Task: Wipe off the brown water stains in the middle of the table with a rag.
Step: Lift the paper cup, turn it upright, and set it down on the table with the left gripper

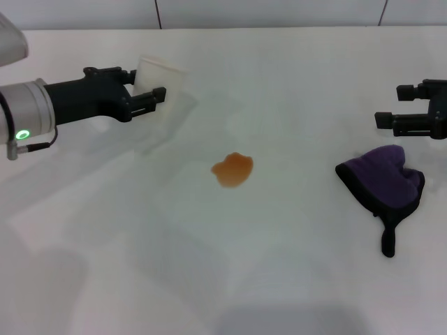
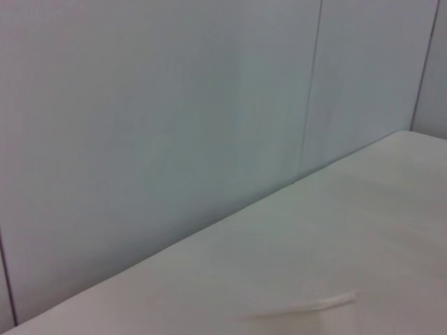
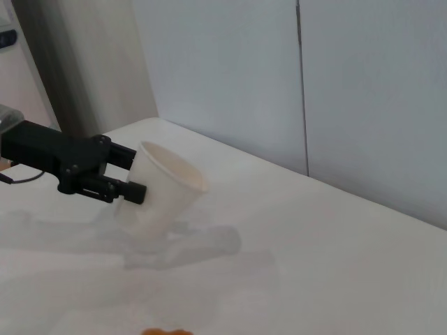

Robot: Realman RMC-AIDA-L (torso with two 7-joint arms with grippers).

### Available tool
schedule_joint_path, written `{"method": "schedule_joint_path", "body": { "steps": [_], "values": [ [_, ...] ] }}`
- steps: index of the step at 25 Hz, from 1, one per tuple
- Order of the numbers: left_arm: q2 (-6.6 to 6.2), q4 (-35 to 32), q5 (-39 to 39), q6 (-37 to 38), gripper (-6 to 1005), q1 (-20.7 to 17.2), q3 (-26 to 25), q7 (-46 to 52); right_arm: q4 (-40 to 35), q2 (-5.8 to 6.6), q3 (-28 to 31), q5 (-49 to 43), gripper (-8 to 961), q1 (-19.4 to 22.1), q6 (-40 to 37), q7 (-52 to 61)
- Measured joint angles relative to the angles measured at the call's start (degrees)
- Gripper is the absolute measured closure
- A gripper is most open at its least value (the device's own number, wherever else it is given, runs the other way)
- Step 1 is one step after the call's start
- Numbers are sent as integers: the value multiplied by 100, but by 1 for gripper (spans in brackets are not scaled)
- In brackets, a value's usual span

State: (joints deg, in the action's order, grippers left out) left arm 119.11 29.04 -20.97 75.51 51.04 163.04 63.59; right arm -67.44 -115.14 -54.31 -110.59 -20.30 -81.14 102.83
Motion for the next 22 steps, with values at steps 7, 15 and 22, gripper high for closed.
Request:
{"method": "schedule_joint_path", "body": {
  "steps": [7, 15, 22],
  "values": [
    [9, -337, -77, -320, 449, -71, 0, -299, -7, 0, -29, 3, 216, 3, -8, 0],
    [5, -643, -426, -593, 449, -233, -10, -673, -7, 0, -65, 3, 216, 5, 23, -16],
    [6, -880, -493, -878, 449, -281, -10, -902, -31, 0, -71, 2, 217, -28, -3, -17]
  ]
}}
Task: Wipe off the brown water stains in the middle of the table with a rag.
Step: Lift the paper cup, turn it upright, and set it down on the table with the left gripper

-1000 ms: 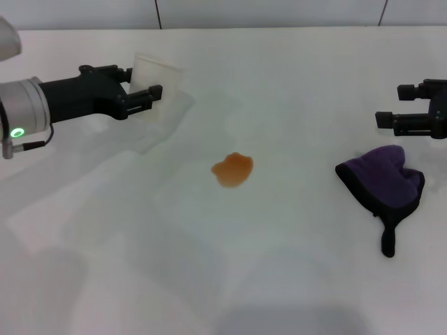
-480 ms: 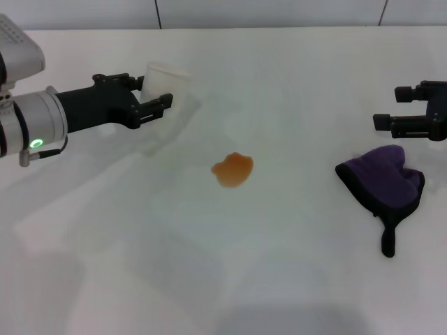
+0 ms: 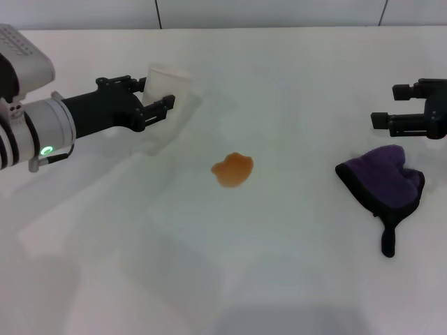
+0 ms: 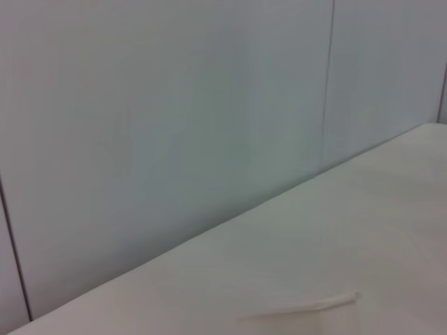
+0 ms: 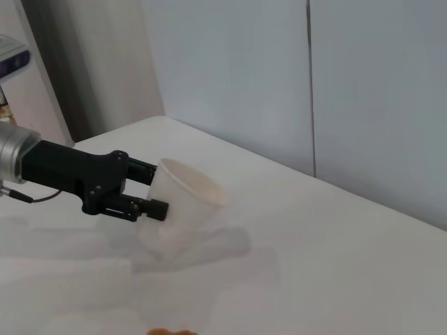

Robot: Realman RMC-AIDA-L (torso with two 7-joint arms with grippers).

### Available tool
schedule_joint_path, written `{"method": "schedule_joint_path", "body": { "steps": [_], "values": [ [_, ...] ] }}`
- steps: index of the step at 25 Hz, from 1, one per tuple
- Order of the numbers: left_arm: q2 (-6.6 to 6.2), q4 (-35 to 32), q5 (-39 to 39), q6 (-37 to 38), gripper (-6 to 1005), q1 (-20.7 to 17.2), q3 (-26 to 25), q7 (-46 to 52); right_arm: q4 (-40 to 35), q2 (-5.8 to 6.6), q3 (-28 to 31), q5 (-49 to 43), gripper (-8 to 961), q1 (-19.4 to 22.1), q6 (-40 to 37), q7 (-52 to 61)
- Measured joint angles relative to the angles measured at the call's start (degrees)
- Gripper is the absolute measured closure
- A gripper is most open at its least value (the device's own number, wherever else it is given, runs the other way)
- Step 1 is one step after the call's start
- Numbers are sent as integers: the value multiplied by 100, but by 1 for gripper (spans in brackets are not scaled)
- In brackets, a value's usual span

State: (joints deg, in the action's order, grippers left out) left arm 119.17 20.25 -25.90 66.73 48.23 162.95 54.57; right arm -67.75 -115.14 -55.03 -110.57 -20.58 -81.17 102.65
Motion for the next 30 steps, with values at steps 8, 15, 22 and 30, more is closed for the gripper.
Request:
{"method": "schedule_joint_path", "body": {
  "steps": [8, 15, 22, 30],
  "values": [
    [4, -269, 6, -341, 449, 2, 1, -253, -6, 0, 1, -1, 218, -34, -16, 0],
    [5, -424, 46, -502, 448, 23, 1, -376, -59, 0, 1, -23, 218, -43, -23, 0],
    [2, -430, 64, -467, 448, -26, 0, -412, -118, 8, 1, -23, 219, -37, -27, 0],
    [6, -434, 74, -354, 448, -222, -1, -450, -204, 9, 1, -50, 220, -38, -43, 14]
  ]
}}
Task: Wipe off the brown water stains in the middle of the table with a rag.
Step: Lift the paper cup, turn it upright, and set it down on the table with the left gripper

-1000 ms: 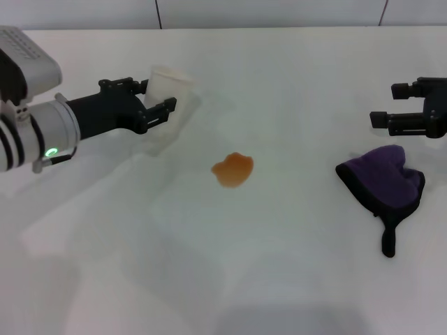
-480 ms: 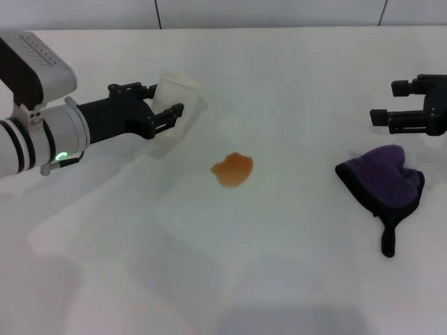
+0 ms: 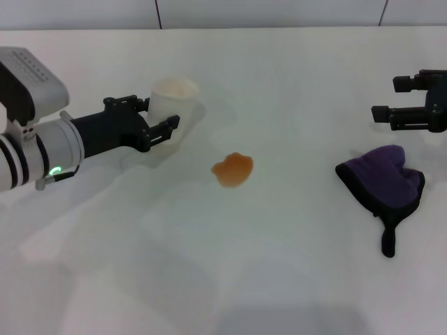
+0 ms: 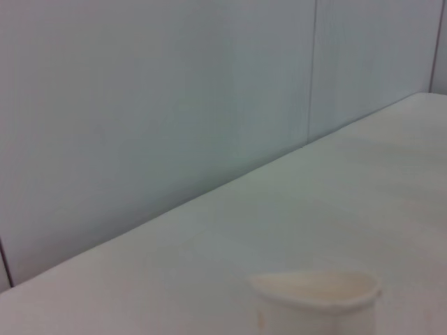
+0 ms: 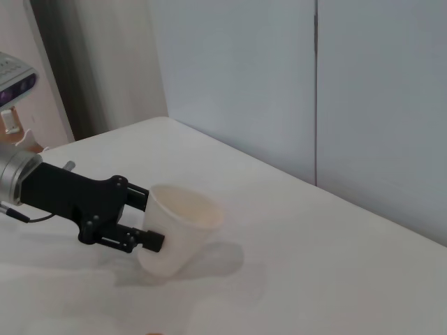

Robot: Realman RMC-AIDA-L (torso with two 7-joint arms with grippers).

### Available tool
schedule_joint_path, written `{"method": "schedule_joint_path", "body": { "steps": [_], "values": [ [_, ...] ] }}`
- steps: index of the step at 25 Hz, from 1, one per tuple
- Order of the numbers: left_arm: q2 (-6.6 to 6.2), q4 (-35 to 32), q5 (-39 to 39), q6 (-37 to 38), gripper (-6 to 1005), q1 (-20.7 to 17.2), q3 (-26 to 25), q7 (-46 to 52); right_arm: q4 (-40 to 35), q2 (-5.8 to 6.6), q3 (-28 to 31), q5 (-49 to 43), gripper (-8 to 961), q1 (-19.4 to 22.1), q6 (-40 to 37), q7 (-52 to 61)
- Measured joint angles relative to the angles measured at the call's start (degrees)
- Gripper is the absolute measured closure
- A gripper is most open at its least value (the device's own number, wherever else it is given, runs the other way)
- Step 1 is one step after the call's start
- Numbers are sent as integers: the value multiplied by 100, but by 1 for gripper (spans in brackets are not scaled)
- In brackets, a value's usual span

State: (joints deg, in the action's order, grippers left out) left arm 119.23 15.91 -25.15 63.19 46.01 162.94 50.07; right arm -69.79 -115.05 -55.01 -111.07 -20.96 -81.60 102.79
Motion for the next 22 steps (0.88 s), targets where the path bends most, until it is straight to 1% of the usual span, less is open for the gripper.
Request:
{"method": "schedule_joint_path", "body": {
  "steps": [8, 16, 22],
  "values": [
    [12, 0, -6, 120, 447, -136, 2, -165, -2, 0, 0, -6, 220, -28, 4, -5],
    [13, 0, 77, 109, 445, -163, 1, -138, -5, 9, 0, -12, 221, -50, 36, -4],
    [12, 32, 112, 171, 381, -155, 1, 102, -40, 18, 14, -13, 221, -57, 48, 7]
  ]
}}
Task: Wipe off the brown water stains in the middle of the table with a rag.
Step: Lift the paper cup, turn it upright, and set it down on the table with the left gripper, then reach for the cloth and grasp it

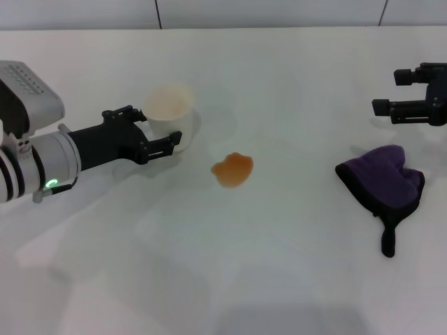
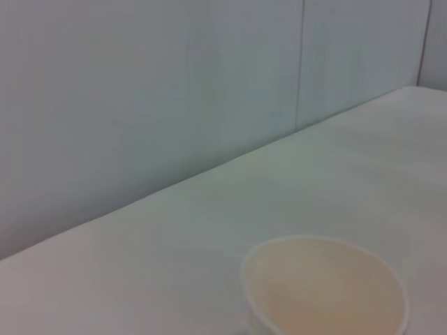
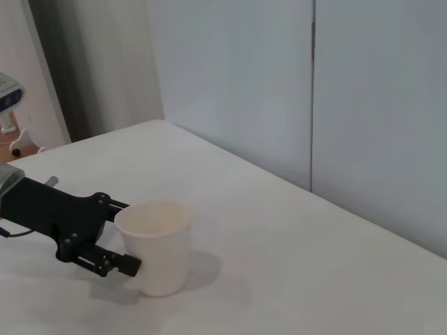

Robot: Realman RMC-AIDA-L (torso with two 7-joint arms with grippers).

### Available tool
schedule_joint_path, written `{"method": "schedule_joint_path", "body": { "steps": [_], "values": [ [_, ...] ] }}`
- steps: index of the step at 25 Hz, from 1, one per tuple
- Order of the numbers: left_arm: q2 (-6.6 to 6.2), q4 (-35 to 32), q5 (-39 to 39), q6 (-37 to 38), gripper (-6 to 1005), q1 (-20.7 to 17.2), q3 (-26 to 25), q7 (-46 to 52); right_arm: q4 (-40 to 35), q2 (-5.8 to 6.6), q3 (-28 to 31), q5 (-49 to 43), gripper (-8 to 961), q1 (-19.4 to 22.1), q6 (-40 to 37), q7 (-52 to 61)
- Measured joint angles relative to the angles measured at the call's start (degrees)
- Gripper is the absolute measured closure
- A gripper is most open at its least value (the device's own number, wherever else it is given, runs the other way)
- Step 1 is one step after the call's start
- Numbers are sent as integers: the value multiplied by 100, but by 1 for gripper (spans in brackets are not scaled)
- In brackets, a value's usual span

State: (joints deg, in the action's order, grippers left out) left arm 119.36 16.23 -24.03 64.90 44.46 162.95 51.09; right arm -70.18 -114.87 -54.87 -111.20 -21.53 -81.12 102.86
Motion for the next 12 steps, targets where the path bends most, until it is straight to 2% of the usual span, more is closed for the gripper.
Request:
{"method": "schedule_joint_path", "body": {
  "steps": [5, 7, 12],
  "values": [
    [0, 42, 48, 124, 291, 23, 0, 76, -19, 0, 21, 0, 222, 0, 16, 4],
    [0, 82, 49, 149, 105, 23, 1, 95, -21, -1, 32, 0, 222, 0, 21, 4],
    [0, 179, 124, 166, 111, 14, 9, 168, -22, -9, 41, 0, 223, -1, 30, 13]
  ]
}}
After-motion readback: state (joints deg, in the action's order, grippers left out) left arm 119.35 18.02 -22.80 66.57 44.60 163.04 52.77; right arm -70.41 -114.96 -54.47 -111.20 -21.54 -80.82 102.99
